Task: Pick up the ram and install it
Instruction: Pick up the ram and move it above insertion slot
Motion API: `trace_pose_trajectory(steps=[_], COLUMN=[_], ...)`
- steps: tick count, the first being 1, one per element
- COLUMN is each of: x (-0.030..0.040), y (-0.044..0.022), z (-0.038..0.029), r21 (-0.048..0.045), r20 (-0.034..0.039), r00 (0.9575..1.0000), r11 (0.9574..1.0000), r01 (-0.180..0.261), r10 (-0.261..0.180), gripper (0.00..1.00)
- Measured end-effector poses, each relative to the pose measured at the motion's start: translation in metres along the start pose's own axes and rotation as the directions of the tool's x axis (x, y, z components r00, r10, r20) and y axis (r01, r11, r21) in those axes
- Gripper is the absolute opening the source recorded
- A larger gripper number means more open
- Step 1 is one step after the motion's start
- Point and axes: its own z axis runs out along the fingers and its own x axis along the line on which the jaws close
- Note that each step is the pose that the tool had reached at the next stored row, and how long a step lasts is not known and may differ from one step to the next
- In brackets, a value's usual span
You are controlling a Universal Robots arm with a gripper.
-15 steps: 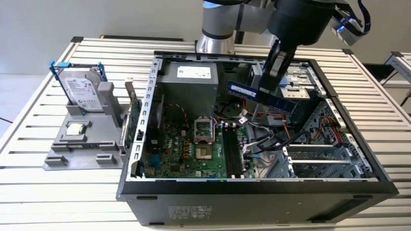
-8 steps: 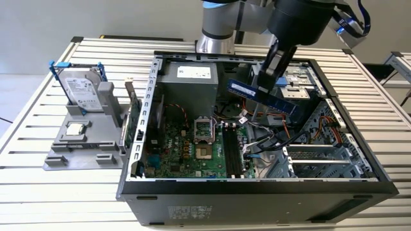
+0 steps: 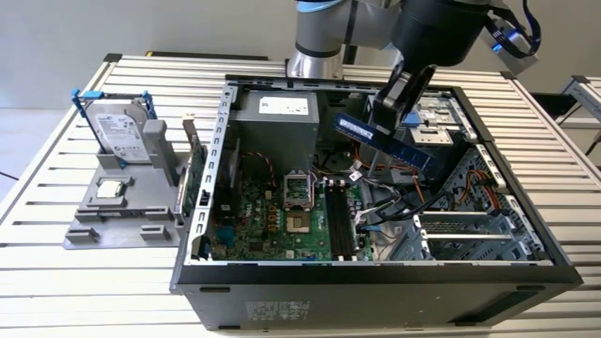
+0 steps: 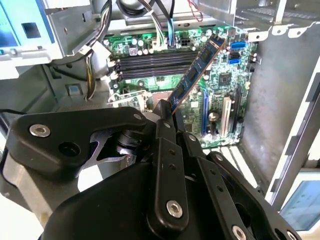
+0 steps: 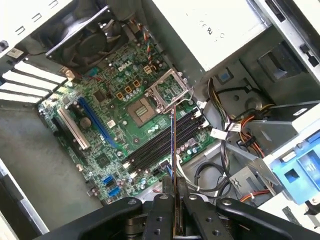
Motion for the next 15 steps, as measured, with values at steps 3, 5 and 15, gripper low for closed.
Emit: trace_pose_trajectory(steps=[3,5,15], x=[0.0000,0.0000,0.0000], y=[0.0000,0.0000,0.0000], z=[0.0000,0.0000,0.0000], r21=[-0.0026,-0.0044,-0.0137], r20=[0.0017,0.0029,0.0079], r00=[0.9994,0.9983,0.9845], r11=[0.9994,0.9983,0.9844], r01=[-0.035,-0.058,-0.175], r10=[0.035,0.058,0.175], gripper=[0.00,0.00,0.00])
